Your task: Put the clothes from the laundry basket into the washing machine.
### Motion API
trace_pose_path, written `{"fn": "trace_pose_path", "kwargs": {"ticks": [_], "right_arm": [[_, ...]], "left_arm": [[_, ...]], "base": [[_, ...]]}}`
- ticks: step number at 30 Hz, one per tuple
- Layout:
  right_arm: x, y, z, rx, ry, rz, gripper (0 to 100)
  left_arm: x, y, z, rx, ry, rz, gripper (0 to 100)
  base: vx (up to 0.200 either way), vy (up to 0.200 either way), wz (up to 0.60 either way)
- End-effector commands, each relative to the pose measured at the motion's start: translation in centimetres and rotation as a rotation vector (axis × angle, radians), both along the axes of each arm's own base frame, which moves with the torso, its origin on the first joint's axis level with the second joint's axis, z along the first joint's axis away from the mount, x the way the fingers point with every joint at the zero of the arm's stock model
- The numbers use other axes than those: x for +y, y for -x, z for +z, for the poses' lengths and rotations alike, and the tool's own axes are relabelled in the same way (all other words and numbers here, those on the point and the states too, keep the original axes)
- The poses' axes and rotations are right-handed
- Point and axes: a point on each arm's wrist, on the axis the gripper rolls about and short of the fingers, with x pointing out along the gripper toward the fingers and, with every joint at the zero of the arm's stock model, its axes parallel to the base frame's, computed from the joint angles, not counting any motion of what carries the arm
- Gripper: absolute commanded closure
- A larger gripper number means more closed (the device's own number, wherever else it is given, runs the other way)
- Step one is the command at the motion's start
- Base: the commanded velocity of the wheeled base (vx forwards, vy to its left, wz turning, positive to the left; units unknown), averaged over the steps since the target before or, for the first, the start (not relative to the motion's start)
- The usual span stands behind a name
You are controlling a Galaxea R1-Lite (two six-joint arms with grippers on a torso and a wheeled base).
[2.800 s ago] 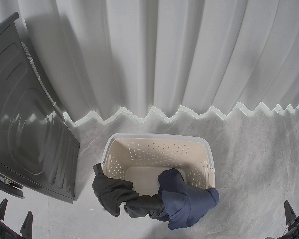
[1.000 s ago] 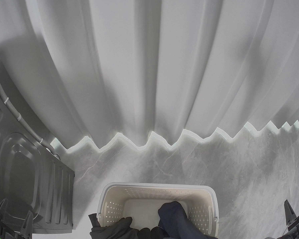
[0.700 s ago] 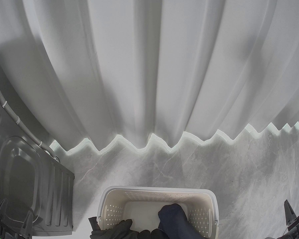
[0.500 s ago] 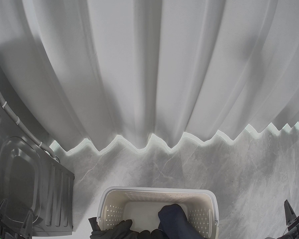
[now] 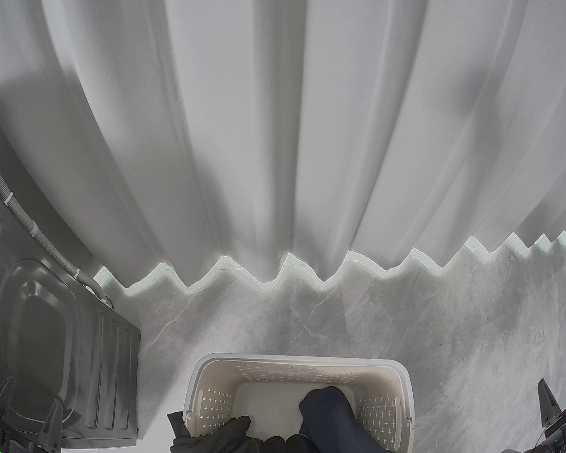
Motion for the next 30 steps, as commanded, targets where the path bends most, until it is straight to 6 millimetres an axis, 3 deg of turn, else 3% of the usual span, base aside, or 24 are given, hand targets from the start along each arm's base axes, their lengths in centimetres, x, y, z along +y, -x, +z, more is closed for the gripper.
{"fn": "trace_pose_path", "kwargs": {"ticks": [1,14,30], "right_arm": [[0.00,-0.11,-0.45,0.015,0.000,0.001,0],[0.00,-0.11,-0.46,0.016,0.000,0.001,0],[0.00,-0.11,-0.45,0.015,0.000,0.001,0]], "left_arm": [[0.00,0.01,-0.49,0.000,-0.001,0.000,0],[0.00,0.01,-0.48,-0.001,-0.001,0.000,0],[0.00,0.01,-0.49,0.000,-0.001,0.000,0]], "base": [[0.000,0.000,0.00],[0.000,0.000,0.00],[-0.200,0.000,0.00]]}}
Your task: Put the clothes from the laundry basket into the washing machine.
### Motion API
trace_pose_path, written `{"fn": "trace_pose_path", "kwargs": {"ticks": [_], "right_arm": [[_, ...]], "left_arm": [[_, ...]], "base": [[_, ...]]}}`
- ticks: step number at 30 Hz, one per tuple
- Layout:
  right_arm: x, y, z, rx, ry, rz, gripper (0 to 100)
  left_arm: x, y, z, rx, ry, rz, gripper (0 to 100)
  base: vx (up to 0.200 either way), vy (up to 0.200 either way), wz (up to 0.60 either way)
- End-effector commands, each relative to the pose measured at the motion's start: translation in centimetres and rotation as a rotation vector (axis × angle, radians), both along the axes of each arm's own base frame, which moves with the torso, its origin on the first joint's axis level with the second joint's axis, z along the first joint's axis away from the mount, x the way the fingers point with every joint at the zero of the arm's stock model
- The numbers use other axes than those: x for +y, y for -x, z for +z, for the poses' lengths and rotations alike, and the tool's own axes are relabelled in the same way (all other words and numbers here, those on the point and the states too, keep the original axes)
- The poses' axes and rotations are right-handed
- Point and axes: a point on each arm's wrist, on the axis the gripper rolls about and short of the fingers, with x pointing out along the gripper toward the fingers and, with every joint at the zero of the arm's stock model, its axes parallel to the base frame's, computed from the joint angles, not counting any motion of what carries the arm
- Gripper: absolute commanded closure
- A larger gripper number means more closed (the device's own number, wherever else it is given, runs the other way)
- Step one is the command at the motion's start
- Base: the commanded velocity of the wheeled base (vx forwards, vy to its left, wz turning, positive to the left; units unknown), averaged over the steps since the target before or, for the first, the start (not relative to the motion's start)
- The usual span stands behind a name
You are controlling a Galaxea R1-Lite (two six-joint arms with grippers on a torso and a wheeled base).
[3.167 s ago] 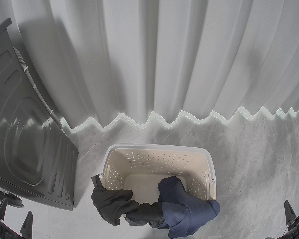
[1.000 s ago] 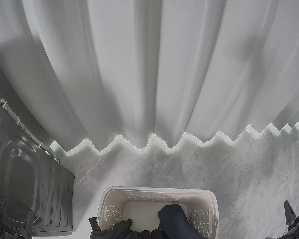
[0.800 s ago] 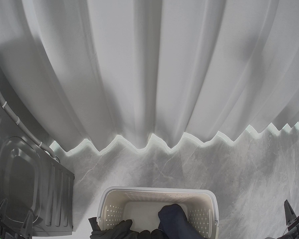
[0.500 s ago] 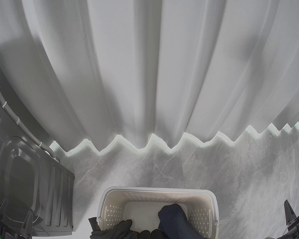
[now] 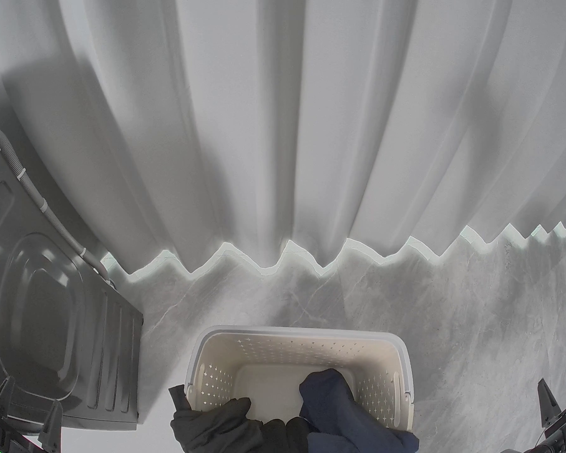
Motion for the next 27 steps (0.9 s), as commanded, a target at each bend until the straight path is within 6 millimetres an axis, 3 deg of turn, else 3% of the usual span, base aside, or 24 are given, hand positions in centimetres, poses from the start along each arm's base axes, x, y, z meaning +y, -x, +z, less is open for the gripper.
{"fn": "trace_pose_path", "kwargs": {"ticks": [1,27], "right_arm": [[0.00,-0.11,-0.45,0.015,0.000,0.000,0],[0.00,-0.11,-0.45,0.015,0.000,0.000,0]], "left_arm": [[0.00,0.01,-0.50,0.001,0.000,0.000,0],[0.00,0.01,-0.50,0.001,0.000,0.000,0]], "base": [[-0.200,0.000,0.00],[-0.200,0.000,0.00]]}}
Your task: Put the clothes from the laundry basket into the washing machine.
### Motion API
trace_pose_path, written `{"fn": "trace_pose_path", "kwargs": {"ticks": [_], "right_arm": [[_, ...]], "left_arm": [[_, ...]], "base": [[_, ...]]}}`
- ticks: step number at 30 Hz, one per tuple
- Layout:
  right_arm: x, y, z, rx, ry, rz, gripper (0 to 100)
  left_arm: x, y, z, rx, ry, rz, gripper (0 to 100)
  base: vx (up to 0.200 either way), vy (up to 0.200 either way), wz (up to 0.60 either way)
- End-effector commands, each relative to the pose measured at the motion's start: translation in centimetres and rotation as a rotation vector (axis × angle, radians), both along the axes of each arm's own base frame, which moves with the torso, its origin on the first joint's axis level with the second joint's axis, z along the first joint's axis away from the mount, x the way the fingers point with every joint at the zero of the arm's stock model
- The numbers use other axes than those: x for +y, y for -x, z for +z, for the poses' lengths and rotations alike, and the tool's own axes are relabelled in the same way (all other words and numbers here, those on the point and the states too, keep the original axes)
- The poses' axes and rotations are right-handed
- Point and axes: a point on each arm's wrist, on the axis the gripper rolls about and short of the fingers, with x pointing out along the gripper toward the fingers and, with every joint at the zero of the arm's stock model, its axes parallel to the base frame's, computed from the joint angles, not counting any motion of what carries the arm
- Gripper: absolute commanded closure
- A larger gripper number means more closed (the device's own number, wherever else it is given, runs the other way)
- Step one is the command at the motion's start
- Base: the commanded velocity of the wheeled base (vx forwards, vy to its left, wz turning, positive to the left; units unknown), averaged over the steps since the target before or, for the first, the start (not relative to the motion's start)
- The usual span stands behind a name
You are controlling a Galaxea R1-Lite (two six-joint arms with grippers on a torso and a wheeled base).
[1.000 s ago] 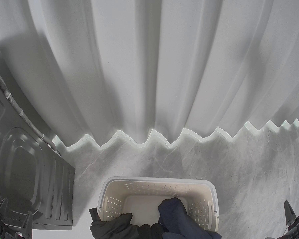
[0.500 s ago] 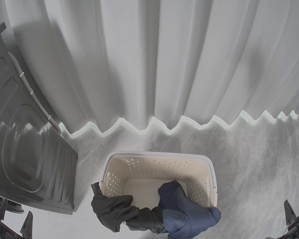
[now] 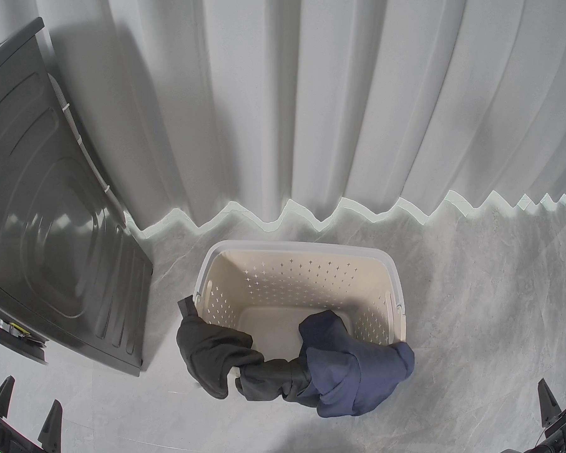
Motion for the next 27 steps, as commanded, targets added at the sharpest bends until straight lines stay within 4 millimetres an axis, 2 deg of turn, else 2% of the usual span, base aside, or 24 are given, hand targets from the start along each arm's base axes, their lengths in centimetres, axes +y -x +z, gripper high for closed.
{"fn": "trace_pose_path", "kwargs": {"ticks": [1,5,14,27], "right_arm": [[0.00,-0.11,-0.45,0.015,0.000,0.001,0],[0.00,-0.11,-0.45,0.015,0.000,0.001,0],[0.00,-0.11,-0.45,0.015,0.000,0.001,0],[0.00,-0.11,-0.45,0.015,0.000,0.001,0]], "left_arm": [[0.00,0.01,-0.50,0.001,0.000,0.000,0],[0.00,0.01,-0.48,0.000,0.002,0.000,0],[0.00,0.01,-0.48,0.000,0.000,0.000,0],[0.00,0.01,-0.48,0.000,0.002,0.000,0]], "base": [[-0.200,0.000,0.00],[-0.200,0.000,0.00],[0.000,0.000,0.00],[0.000,0.200,0.00]]}}
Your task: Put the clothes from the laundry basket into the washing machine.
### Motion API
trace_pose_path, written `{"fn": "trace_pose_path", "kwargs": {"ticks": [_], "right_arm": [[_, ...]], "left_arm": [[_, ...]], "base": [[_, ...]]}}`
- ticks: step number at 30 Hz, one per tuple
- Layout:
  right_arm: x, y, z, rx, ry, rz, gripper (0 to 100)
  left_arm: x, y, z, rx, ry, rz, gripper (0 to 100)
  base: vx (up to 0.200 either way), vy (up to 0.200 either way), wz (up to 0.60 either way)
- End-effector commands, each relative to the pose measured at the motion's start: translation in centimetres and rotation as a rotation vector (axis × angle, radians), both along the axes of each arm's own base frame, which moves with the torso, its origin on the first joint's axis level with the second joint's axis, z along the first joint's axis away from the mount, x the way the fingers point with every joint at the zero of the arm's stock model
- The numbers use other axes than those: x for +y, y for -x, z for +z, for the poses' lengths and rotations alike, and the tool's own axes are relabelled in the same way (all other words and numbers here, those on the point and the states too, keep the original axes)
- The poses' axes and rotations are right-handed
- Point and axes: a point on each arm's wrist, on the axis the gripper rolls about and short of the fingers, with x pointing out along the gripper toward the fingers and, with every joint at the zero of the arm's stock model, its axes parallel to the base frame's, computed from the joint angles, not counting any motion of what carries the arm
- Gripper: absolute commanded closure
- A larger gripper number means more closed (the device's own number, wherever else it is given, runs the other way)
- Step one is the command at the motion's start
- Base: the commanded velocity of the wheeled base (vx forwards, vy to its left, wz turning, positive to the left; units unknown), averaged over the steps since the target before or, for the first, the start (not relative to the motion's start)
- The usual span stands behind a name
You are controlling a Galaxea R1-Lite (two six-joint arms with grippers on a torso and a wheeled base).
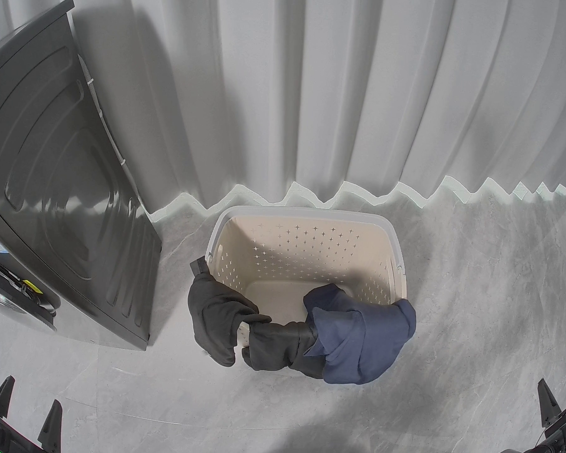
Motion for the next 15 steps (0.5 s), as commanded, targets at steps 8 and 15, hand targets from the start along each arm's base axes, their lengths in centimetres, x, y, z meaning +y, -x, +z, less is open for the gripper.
{"fn": "trace_pose_path", "kwargs": {"ticks": [8,15], "right_arm": [[0.00,-0.11,-0.45,0.015,0.000,0.001,0],[0.00,-0.11,-0.45,0.015,0.000,0.001,0]], "left_arm": [[0.00,0.01,-0.50,0.001,0.000,-0.001,0],[0.00,0.01,-0.50,0.001,0.000,0.000,0]], "base": [[0.000,0.200,0.00],[0.000,0.200,0.00]]}}
